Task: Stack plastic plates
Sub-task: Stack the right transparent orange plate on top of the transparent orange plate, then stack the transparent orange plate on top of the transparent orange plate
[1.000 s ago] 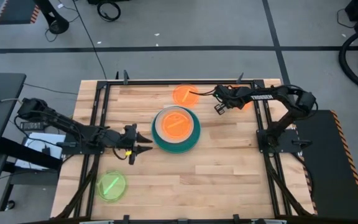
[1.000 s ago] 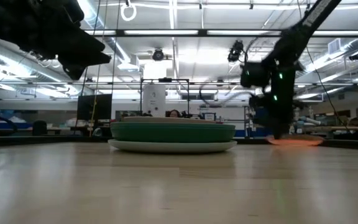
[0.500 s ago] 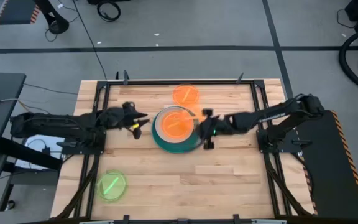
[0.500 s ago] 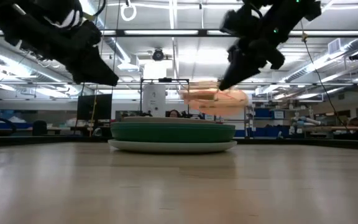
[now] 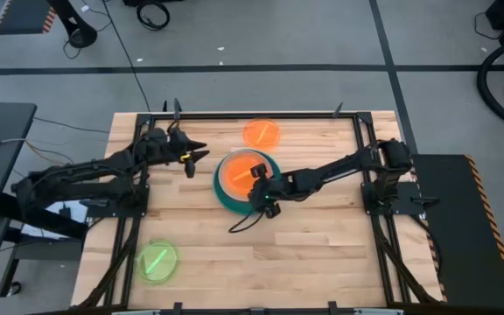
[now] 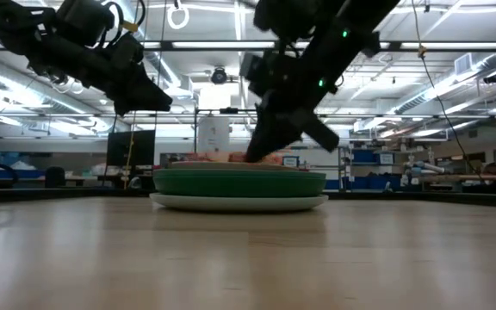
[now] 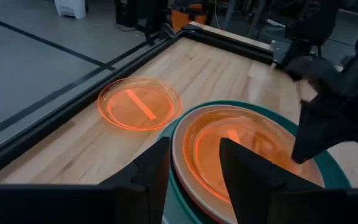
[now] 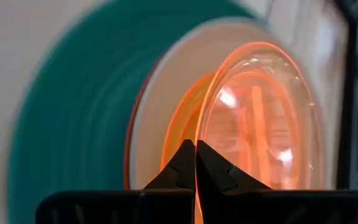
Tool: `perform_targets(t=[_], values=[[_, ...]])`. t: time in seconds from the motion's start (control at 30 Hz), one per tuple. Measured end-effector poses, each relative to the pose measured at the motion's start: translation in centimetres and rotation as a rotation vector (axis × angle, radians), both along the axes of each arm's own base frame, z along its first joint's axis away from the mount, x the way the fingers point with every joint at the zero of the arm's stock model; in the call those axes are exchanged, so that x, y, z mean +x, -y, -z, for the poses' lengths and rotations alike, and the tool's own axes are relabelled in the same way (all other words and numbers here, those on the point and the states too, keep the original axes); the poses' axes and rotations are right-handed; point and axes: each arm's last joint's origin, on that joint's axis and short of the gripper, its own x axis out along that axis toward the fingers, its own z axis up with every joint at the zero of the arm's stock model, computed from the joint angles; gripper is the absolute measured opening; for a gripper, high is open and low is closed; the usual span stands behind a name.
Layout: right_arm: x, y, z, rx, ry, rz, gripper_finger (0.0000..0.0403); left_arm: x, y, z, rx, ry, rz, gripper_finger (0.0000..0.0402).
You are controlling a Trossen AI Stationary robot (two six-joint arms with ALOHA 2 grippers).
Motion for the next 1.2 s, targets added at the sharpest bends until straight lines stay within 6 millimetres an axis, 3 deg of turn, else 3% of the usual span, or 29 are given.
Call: perform_targets(t=[0.23,0.4,0.47,0.57,0.67,0.8,0.87,1.0,1.1,1.2], values=[[0.0,0.4,0.5,0.03,-0.035,0.047,0.0024,-0.1,-0.2,0.0,0.003,0.003,-0.011,0.0148],[-0.5,0.2,-0.3,0.12,-0.05,0.047,0.0083,-0.1,-0.2,0.0,0.002,0.003,-0.01,0.0148],[-0.7,0.3,-1.4,0.114,-0.037,0.057,0.0111,-0.2,-0.1,-0.1,0.015,0.003,-0.006,0.0148],[-1.6,1.1,-5.1,0.05,0.061,0.113,0.0145,-0.4,0.0,-0.4,0.031,0.008,-0.002,0.0148],[-3.0,5.2,-8.5,0.059,0.194,0.319,0.0162,-0.6,0.1,-0.5,0.034,0.015,-0.001,0.0148],[-5.3,12.7,-9.8,0.221,0.348,0.7,0.0162,-0.7,0.2,-0.4,0.021,0.002,-0.001,0.0148],[-6.1,15.9,-9.0,0.325,0.396,0.877,0.0158,-0.7,0.2,-0.3,0.018,-0.005,-0.001,0.0148],[-7.4,21.6,-5.5,0.553,0.417,1.165,0.0151,-0.7,0.2,-0.3,0.011,-0.002,-0.004,0.0148],[-7.7,24.5,-3.0,0.654,0.432,1.246,0.0151,-0.7,0.2,-0.3,-0.004,0.004,-0.009,0.0148],[-7.4,25.8,-0.8,0.714,0.42,1.257,0.0154,-0.7,0.2,-0.3,-0.006,0.003,-0.01,0.0148]])
